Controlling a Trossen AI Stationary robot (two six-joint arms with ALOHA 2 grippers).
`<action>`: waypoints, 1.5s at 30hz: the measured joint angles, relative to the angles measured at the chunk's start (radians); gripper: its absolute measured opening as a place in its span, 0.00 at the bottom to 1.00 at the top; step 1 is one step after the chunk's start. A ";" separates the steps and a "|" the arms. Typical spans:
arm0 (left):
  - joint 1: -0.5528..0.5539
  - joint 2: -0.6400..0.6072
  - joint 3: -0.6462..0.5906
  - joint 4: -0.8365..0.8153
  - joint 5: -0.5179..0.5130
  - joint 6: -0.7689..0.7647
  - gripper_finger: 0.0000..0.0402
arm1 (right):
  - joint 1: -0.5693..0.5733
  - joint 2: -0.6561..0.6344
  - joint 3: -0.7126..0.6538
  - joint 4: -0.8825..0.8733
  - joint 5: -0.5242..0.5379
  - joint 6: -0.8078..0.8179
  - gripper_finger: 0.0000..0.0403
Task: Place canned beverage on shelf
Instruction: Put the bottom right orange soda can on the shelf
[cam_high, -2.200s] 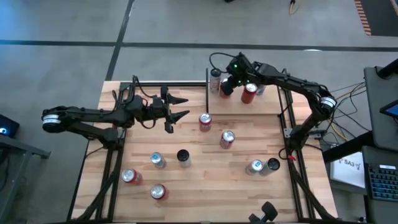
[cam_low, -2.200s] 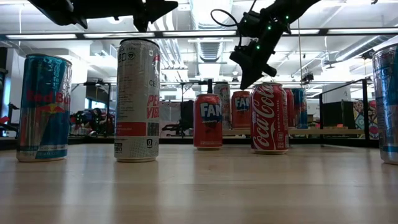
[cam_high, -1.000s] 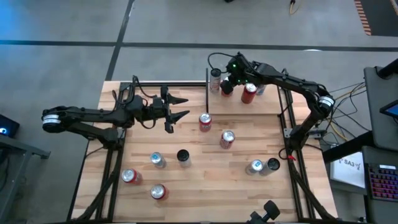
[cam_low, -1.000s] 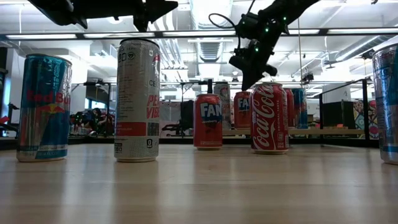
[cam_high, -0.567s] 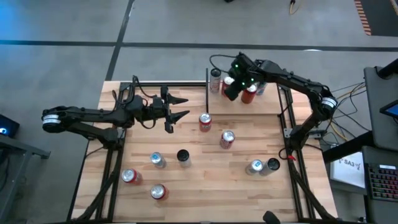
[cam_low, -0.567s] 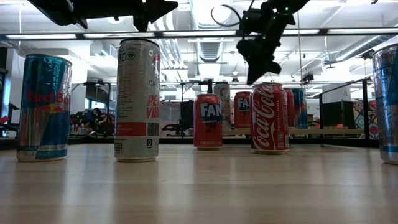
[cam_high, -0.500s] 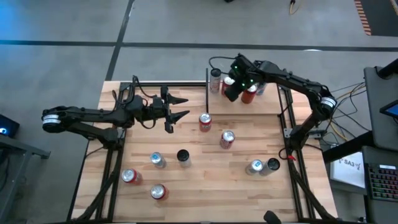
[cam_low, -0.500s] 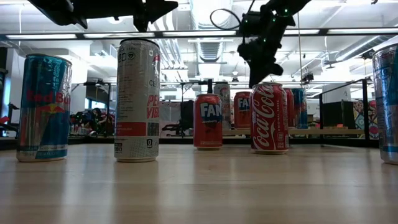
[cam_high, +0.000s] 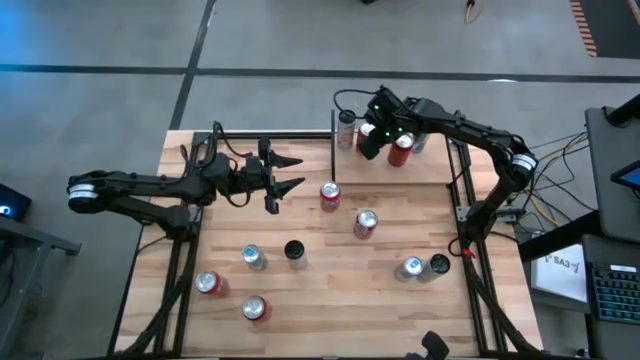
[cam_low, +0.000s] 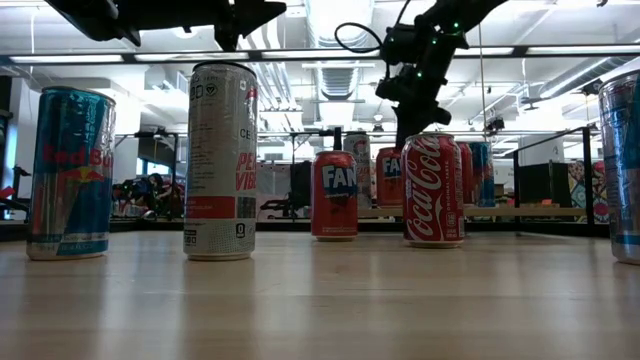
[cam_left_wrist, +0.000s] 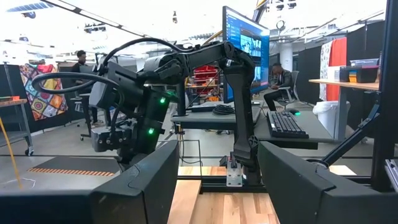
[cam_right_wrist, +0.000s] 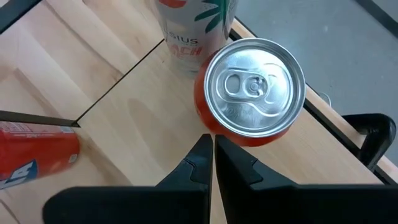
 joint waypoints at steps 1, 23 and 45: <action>0.000 0.000 0.000 0.000 0.000 0.000 0.51 | 0.000 0.000 0.000 0.001 0.000 0.000 0.02; 0.000 0.000 0.000 0.000 0.000 0.000 0.51 | 0.005 0.007 0.000 0.004 0.046 -0.003 0.02; 0.000 0.000 0.000 0.000 0.000 -0.001 0.51 | 0.005 0.023 -0.001 0.053 0.050 -0.016 0.02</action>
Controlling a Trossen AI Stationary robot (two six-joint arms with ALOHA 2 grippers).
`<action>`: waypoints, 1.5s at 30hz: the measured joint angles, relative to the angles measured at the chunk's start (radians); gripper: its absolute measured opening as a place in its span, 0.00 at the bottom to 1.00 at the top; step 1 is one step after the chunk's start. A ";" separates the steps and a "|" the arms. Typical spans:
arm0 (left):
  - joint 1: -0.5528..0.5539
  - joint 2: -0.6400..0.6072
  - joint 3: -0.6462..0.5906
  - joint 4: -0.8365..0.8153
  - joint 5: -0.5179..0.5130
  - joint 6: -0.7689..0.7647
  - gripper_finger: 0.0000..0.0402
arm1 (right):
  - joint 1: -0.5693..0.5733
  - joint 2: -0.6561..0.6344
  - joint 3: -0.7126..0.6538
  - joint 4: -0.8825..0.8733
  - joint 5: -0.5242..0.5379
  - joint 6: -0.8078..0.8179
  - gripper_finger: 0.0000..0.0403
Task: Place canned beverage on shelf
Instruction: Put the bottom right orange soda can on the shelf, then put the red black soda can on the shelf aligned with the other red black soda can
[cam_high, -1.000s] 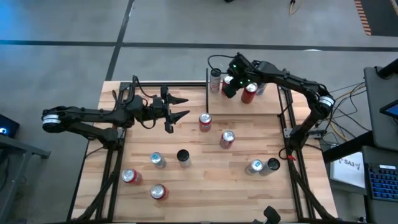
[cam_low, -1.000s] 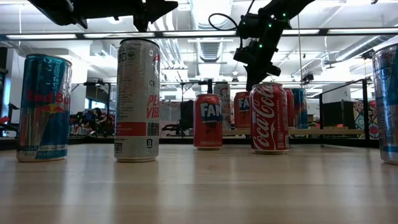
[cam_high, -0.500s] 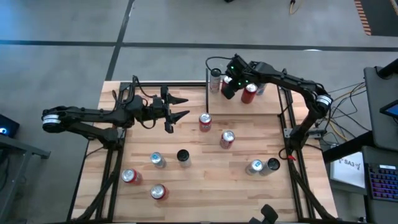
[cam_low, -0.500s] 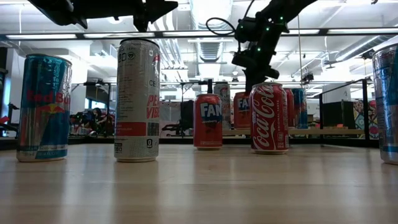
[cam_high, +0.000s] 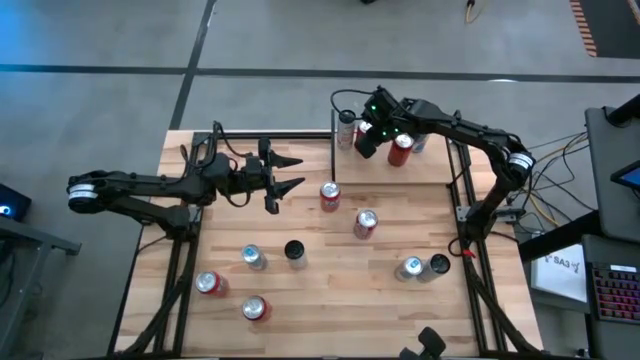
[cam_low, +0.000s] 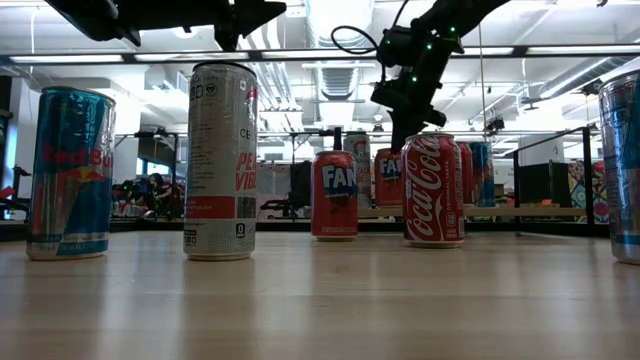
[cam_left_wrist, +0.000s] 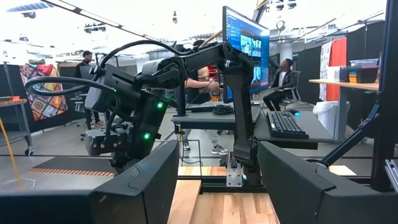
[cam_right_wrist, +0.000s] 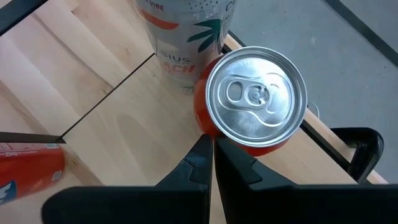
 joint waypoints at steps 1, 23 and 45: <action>0.000 0.000 0.000 0.000 0.000 -0.002 0.51 | 0.000 0.000 0.000 0.000 0.000 -0.001 0.02; -0.004 0.000 0.000 0.004 0.001 -0.068 0.51 | 0.156 -0.147 0.000 -0.039 -0.002 -0.002 0.02; -0.117 0.000 0.000 0.043 0.003 -0.097 0.51 | 0.528 -0.225 -0.001 -0.040 -0.002 0.044 0.02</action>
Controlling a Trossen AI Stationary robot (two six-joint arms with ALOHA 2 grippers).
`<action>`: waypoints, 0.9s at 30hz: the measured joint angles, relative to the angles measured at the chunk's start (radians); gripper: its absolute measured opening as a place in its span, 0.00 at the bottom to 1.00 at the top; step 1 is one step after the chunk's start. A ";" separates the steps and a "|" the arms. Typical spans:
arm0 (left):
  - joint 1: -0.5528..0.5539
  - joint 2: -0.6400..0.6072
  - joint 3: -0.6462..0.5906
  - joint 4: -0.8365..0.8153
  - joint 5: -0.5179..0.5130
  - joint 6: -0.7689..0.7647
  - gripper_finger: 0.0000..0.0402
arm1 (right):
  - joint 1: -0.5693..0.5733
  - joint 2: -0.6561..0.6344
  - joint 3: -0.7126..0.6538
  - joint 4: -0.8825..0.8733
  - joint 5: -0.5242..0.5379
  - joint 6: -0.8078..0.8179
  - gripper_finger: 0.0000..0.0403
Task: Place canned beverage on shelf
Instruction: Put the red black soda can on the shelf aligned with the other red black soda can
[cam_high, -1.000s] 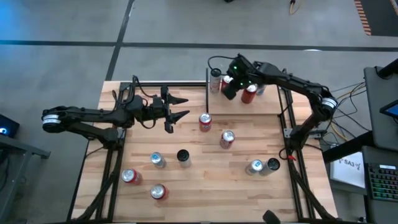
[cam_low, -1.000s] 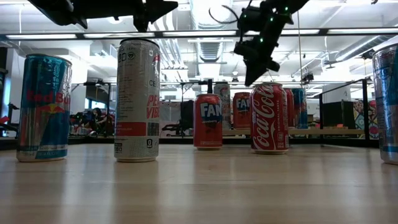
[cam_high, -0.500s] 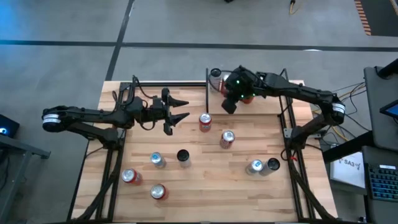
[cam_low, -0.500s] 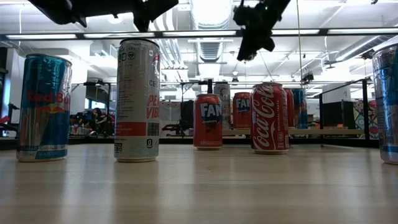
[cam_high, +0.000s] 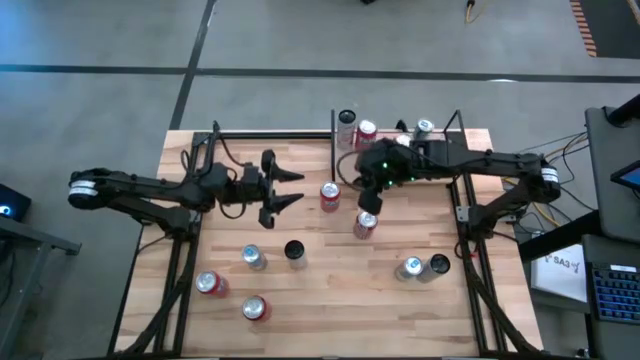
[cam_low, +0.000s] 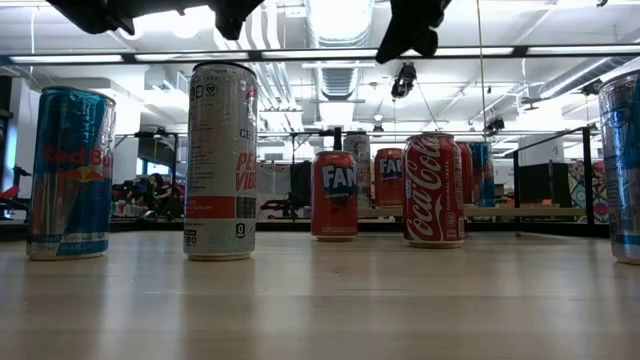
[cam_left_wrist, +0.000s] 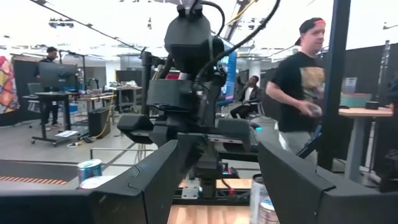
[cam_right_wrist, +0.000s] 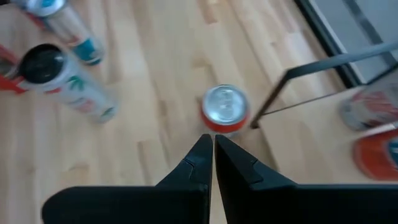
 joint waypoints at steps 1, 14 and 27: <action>-0.004 0.000 0.000 0.001 0.000 -0.004 0.51 | 0.017 0.000 0.000 0.000 0.000 0.007 0.02; -0.062 0.000 0.000 0.041 0.000 -0.026 0.51 | 0.191 0.000 0.000 -0.054 0.000 0.082 0.02; -0.096 0.000 0.000 0.056 0.002 -0.052 0.51 | 0.340 0.000 0.000 -0.130 0.000 0.079 0.02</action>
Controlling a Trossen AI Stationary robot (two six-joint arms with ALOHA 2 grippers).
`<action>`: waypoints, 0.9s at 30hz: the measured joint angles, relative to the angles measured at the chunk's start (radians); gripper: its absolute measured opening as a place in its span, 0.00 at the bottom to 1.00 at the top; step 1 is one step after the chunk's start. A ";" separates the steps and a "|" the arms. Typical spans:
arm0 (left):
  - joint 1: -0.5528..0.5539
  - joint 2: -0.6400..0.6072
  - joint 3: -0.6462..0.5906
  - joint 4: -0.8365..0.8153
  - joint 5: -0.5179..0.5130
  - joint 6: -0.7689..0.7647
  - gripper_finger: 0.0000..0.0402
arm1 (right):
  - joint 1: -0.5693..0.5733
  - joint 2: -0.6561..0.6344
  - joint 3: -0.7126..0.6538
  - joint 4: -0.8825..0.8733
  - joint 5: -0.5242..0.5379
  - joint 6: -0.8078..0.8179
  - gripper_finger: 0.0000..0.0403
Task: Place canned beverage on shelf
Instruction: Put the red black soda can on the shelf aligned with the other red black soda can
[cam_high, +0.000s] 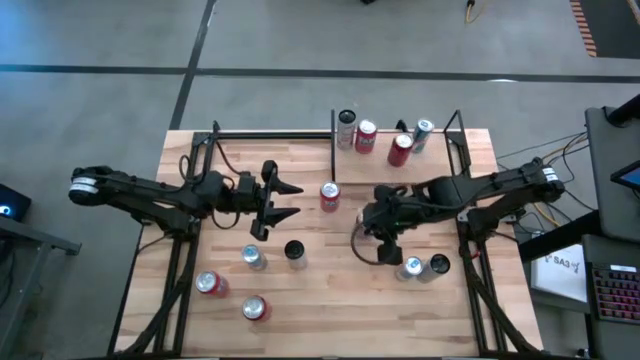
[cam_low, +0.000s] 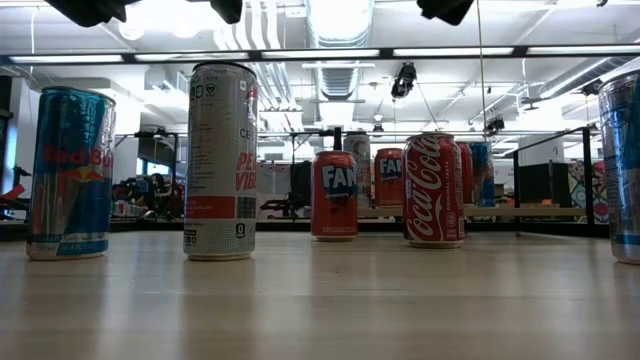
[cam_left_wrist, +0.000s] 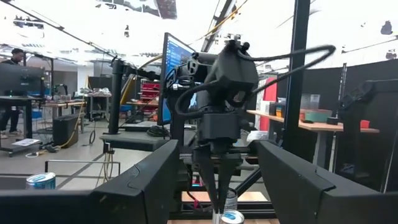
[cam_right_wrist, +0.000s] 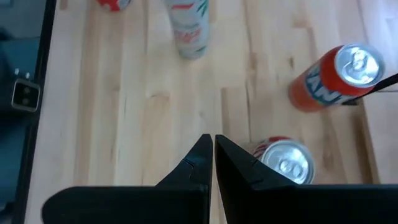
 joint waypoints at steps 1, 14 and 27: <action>0.000 0.000 0.000 0.000 0.000 -0.007 0.51 | 0.009 0.000 0.000 -0.010 0.000 0.000 0.02; -0.062 0.035 0.054 -0.023 -0.002 -0.008 0.51 | 0.094 0.001 -0.021 -0.057 0.000 0.061 0.02; -0.104 0.174 0.261 -0.292 -0.004 0.004 0.51 | 0.153 -0.014 -0.142 -0.050 0.001 0.091 0.02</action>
